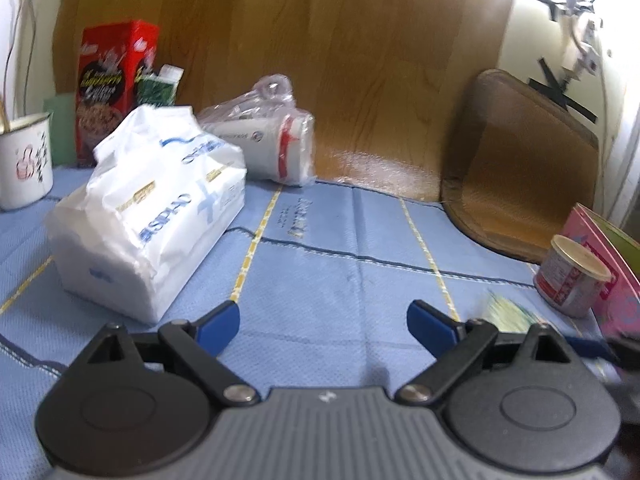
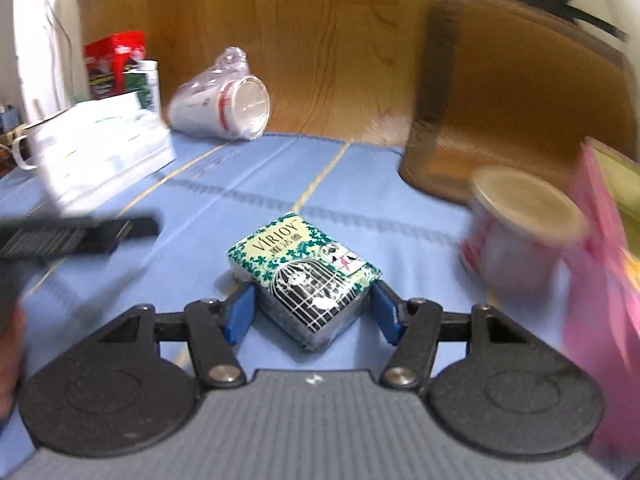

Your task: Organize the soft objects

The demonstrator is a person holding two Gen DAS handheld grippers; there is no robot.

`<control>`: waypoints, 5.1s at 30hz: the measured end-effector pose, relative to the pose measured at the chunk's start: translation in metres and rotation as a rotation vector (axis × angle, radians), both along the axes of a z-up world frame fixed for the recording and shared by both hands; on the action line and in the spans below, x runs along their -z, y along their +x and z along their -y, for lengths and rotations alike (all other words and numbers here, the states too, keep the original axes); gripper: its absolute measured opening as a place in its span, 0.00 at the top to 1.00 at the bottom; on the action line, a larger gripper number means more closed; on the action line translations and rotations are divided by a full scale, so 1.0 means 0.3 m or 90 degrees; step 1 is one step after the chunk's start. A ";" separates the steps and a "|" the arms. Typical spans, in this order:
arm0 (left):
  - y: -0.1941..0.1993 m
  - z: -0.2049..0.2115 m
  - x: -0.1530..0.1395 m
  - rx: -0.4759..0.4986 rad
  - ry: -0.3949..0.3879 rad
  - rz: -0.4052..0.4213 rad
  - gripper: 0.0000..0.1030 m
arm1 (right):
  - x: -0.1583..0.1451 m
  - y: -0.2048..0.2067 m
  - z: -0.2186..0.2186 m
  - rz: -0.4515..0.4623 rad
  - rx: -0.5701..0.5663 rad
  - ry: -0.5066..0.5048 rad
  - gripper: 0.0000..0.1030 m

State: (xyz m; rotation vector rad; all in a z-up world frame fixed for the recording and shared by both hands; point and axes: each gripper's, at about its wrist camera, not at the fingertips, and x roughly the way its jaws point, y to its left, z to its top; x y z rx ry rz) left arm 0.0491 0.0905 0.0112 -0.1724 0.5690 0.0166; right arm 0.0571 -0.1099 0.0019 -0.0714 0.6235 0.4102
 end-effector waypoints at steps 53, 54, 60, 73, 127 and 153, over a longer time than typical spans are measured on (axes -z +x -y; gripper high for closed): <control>0.121 1.126 -0.185 0.411 0.095 0.014 0.17 | -0.004 -0.134 0.776 0.214 0.380 0.056 0.56; 0.112 1.117 -0.190 0.404 0.100 0.014 0.16 | -0.003 -0.149 0.774 0.213 0.381 0.070 0.56; 0.028 1.044 -0.229 0.383 0.107 0.018 0.11 | -0.033 -0.261 0.739 0.238 0.393 0.111 0.55; -0.146 0.838 -0.214 0.331 0.124 0.000 0.00 | -0.034 -0.433 0.681 0.186 0.389 0.202 0.40; -0.293 0.682 -0.055 0.271 0.225 -0.078 0.00 | -0.028 -0.462 0.607 0.110 0.404 0.307 0.16; -0.313 0.675 -0.074 0.265 0.232 -0.060 0.00 | -0.028 -0.474 0.610 0.120 0.413 0.310 0.16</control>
